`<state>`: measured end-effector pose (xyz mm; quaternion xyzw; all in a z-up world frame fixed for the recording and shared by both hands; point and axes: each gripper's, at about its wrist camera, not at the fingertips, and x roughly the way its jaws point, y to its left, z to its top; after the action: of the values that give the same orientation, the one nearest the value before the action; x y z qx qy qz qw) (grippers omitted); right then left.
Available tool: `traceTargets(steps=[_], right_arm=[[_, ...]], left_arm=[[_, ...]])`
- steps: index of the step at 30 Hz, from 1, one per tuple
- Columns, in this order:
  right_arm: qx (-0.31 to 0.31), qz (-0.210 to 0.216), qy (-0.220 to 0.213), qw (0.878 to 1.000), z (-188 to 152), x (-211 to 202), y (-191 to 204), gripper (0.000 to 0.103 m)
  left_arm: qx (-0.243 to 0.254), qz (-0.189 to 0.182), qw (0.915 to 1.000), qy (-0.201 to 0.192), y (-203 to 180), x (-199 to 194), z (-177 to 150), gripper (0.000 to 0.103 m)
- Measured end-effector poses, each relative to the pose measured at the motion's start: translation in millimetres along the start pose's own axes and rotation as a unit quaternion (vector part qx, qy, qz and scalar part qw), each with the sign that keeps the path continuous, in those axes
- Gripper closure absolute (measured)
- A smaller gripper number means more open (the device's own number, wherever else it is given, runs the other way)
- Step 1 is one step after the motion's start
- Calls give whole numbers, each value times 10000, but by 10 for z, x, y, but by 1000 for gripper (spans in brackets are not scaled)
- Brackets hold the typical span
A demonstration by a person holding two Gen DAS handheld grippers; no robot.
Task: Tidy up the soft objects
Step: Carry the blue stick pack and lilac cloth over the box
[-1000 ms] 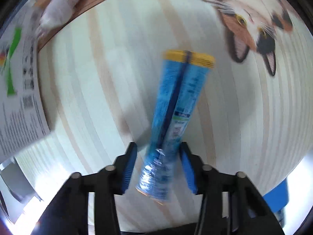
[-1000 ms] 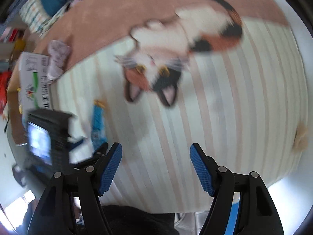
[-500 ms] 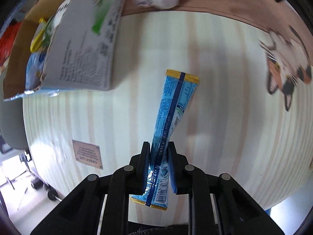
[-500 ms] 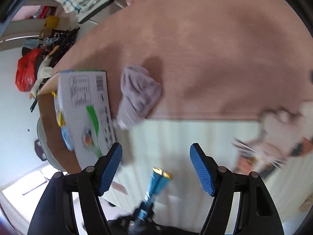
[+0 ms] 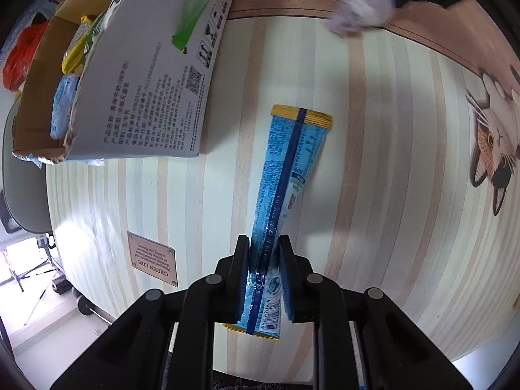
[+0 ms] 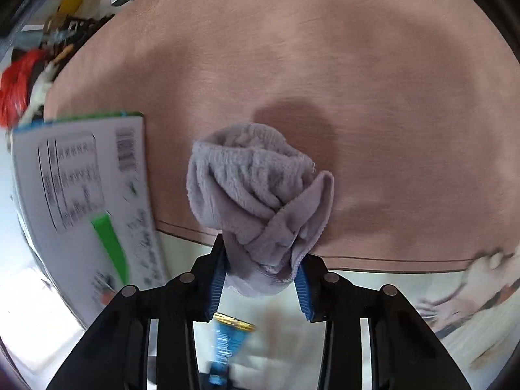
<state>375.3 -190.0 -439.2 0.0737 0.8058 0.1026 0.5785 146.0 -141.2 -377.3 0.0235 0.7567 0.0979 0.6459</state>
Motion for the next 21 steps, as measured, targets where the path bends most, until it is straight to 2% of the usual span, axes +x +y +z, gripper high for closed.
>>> traceTargets(steps=[3,11,16,21], right_arm=[[-184,-97,-195,9996,-170,-141,-218,64],[-105,346,-934,9950,-987,-748,-972,64],[22,550,-1250,9906,-1692,-1008,-1151,64],[-55,642,-1572,9855,-2158,-1361,-871,64]], left_arm=[[93,-19,9999,-80,-119,-125,38,88],[441,-347,9960,-702,-157,-822,-39,88],[587,-747,9876,-1250,-53,-1455,-8,90],[642,-1179,9773,-1640,331,-1768,76,92]])
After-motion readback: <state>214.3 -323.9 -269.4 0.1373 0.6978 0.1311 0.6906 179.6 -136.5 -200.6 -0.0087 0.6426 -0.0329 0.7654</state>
